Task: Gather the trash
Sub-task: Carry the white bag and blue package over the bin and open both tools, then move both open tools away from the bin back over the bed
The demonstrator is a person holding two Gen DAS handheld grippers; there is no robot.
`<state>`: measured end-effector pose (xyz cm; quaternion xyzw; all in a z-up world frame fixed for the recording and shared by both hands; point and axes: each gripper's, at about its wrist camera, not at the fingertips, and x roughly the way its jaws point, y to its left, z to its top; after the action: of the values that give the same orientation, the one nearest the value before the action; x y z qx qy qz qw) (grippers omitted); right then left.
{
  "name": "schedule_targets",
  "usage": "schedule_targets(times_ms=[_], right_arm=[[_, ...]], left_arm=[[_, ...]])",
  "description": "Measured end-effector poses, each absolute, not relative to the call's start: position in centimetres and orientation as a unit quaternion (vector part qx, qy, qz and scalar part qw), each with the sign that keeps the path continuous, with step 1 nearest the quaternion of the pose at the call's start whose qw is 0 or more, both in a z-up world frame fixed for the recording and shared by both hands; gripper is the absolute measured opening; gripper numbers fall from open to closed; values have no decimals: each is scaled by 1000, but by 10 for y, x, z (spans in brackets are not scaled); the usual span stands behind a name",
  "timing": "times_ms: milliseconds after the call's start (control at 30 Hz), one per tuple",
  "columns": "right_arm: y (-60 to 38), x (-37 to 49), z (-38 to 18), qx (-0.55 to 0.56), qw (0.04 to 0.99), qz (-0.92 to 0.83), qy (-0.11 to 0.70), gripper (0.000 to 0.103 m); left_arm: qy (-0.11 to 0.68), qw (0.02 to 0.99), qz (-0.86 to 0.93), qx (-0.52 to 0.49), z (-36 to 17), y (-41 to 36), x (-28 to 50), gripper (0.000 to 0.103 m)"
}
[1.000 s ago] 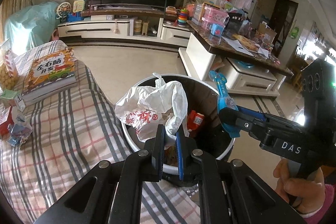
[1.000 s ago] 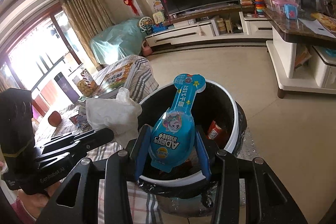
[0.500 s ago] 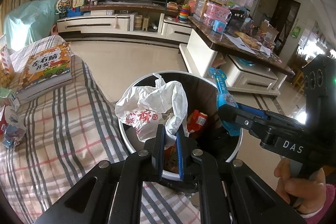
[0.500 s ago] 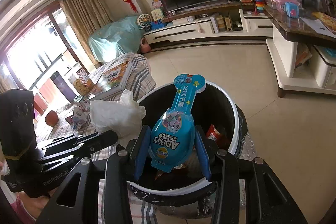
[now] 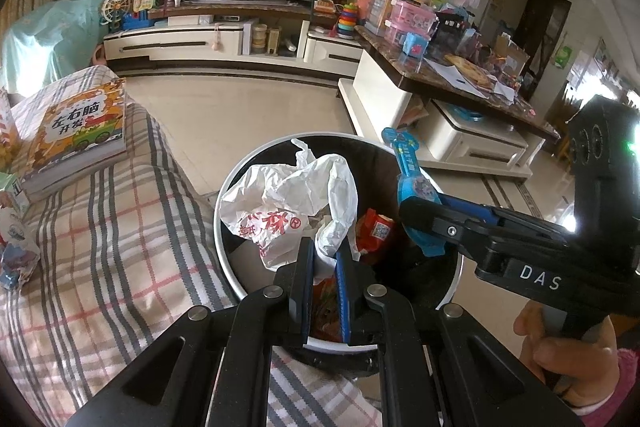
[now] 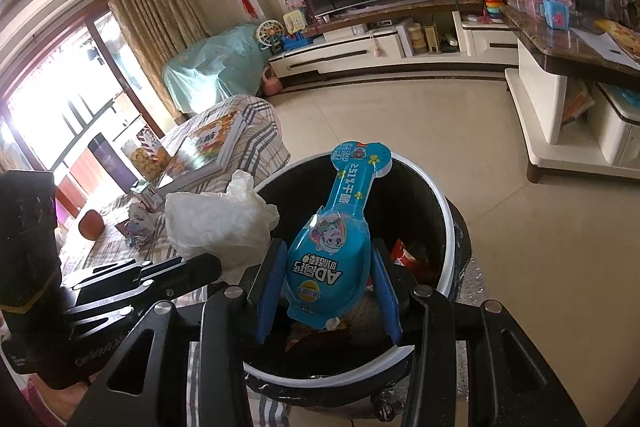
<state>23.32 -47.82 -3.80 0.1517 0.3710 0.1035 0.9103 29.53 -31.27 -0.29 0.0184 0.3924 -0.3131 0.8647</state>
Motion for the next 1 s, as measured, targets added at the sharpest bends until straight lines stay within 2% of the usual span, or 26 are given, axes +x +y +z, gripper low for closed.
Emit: schedule_targets(times_ms=[400, 500, 533, 667, 767, 833, 1000], right_arm=[[-481, 240, -44, 158, 906, 98, 381, 44], [-484, 241, -45, 167, 904, 95, 382, 47], [-485, 240, -45, 171, 904, 95, 381, 50], [-484, 232, -38, 175, 908, 93, 369, 60], [-479, 226, -33, 179, 911, 97, 360, 71], [-473, 222, -31, 180, 912, 101, 355, 82], [-449, 212, -29, 180, 910, 118, 354, 89]], left_arm=[[399, 862, -313, 20, -5, -320, 301, 10], [401, 861, -312, 13, -5, -316, 300, 21], [398, 863, -310, 12, -3, -314, 298, 24], [388, 869, -306, 4, -1, -300, 287, 26], [382, 875, -299, -5, -3, -283, 276, 34], [379, 879, -290, -12, -6, -267, 267, 38], [377, 888, -263, -26, -12, -227, 246, 45]])
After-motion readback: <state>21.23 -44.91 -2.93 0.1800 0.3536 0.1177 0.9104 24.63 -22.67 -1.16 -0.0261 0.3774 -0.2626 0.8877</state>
